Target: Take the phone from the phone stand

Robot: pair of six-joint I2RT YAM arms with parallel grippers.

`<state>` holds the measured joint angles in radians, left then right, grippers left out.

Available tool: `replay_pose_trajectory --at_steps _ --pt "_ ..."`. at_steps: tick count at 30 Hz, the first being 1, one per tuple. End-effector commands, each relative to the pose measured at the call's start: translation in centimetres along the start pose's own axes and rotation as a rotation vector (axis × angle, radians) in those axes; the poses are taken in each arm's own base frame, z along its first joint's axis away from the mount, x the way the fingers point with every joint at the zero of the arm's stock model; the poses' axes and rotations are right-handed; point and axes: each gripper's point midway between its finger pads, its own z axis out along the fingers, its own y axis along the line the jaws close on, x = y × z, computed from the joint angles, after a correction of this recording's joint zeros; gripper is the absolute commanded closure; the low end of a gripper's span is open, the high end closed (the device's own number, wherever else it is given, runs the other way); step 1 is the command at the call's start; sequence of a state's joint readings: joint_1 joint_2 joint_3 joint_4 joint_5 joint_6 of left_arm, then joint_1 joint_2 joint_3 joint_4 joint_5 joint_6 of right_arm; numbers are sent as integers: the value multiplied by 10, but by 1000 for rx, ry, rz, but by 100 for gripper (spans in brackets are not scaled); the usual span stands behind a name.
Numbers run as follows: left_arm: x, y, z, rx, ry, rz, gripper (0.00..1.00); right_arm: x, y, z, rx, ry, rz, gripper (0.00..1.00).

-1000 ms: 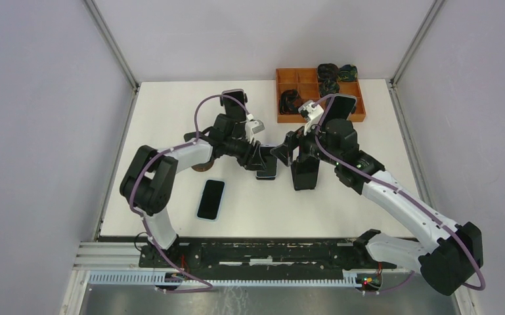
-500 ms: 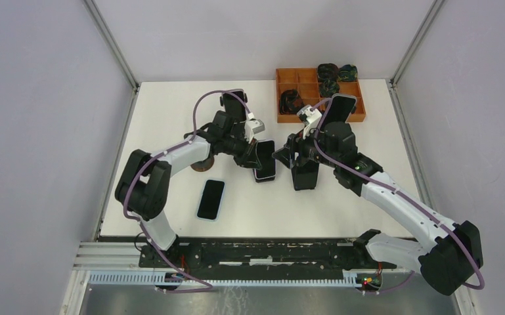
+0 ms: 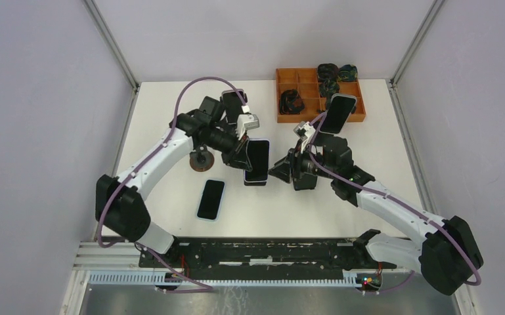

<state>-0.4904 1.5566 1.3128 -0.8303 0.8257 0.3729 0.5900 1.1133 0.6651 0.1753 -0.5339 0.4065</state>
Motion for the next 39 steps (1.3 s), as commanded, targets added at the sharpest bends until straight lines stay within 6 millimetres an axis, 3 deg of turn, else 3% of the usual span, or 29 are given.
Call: replay_pose_trajectory --at_steps 1,12,17,24,25,26,31,32,39 --pt "-31 -61 -38 134 -98 109 98 -19 41 1 -182 -98 -13 47" --pt "-44 -101 -63 205 -150 104 98 -28 92 11 -362 -153 -6 60" --pt "-51 -111 -71 210 -171 110 98 -29 104 13 -402 -157 6 73" --pt "-55 -113 -75 202 -181 119 97 -34 119 8 -472 -179 28 100" --pt "-56 -112 -75 198 -181 120 94 -36 121 7 -486 -181 36 100" --pt "-56 -112 -75 196 -180 121 83 -37 124 6 -501 -186 38 100" --pt "-56 -105 -82 107 -176 162 7 -50 130 -2 -525 -229 47 100" --pt "-57 -105 -84 93 -179 180 1 -52 129 -4 -523 -236 47 100" --pt "-49 -96 -109 -33 -177 301 0 -63 122 -23 -538 -267 46 100"
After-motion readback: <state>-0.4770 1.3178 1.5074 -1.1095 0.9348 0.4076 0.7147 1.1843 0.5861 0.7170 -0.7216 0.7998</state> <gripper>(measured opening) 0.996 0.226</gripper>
